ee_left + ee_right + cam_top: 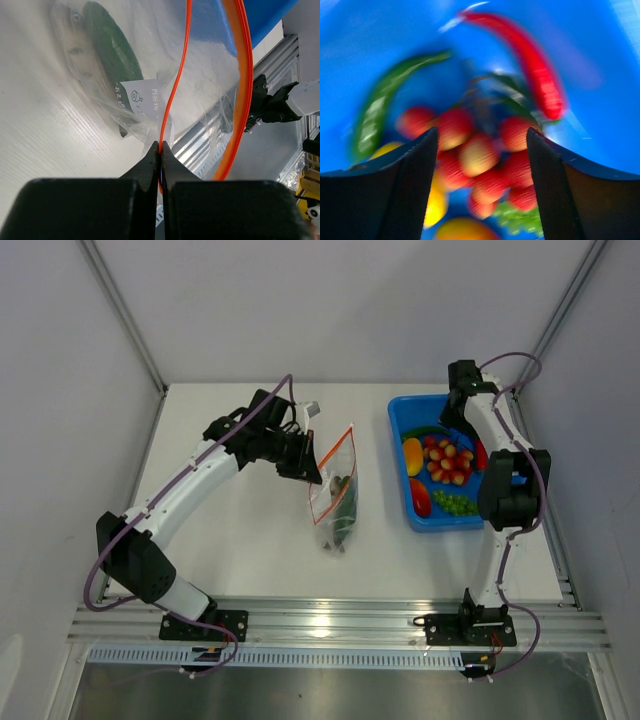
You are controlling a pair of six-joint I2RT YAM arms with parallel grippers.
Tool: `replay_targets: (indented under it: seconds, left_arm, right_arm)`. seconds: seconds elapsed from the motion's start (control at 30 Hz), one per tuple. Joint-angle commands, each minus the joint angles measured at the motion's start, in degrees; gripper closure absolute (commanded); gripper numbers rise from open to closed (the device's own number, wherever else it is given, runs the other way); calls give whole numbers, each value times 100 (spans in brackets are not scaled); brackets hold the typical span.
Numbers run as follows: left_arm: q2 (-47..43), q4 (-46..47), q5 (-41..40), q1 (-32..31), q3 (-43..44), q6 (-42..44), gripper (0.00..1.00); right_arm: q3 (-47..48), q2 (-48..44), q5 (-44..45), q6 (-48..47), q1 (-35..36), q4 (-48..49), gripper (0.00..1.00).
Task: Place the food in the zip-top bag and seal the zipper
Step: Pick up the fake vegetable from the bin.
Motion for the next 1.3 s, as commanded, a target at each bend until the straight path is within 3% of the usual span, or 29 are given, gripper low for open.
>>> replay_targets:
  seconds: [0.0,0.6,1.27]
  left_arm:
    - [-47,177,-92,44,97,151,99]
    - [-162,599,75,132,-317,89,99]
    - [-56,652,251,246,-352,54,99]
  right_arm:
    - [148,-35,842,62,-338,-92,32]
    - [-291,378,992,-202,-823,216,57]
    - [-925,624,605,-553,-796,524,39]
